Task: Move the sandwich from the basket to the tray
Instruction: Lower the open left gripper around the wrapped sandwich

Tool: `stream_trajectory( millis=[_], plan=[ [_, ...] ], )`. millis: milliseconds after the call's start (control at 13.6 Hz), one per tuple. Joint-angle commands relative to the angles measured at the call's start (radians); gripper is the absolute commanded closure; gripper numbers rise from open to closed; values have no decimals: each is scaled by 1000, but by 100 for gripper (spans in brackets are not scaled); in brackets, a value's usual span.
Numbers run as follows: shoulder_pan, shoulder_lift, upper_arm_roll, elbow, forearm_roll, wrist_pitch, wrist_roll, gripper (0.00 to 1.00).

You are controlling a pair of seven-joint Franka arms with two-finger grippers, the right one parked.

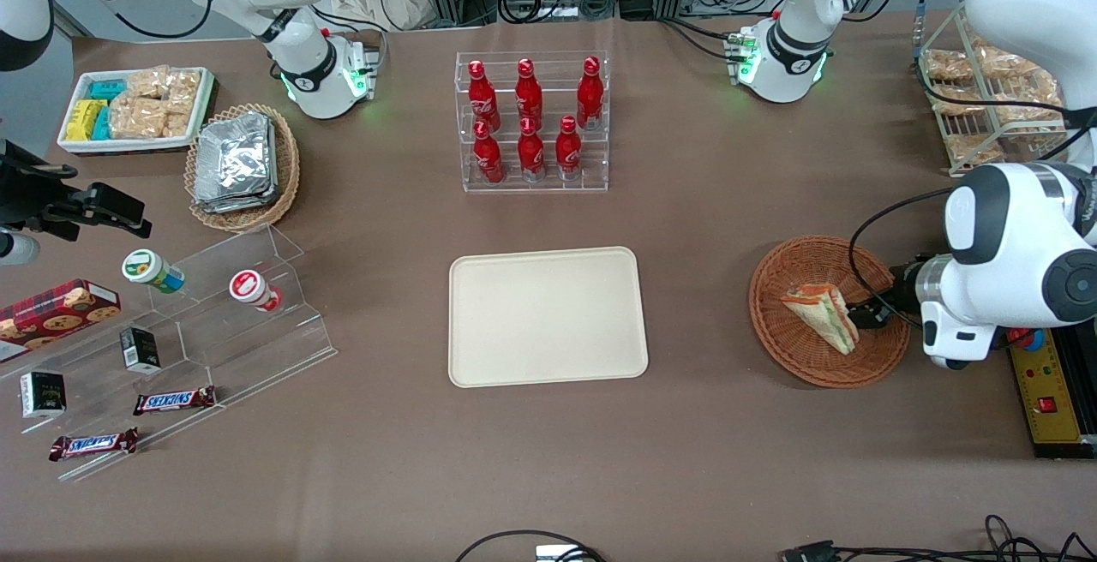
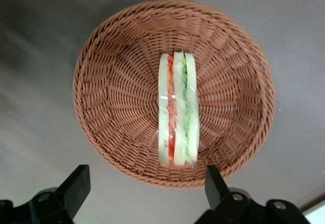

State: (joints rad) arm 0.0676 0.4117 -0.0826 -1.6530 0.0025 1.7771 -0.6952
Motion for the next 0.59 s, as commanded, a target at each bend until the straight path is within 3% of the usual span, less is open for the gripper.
stream_trajectory(
  millis=[0,515],
  plan=[
    [9,28,-6,-8,-10,59,-9,0],
    [8,125,-6,-10,-12,142,-9,0]
  ],
)
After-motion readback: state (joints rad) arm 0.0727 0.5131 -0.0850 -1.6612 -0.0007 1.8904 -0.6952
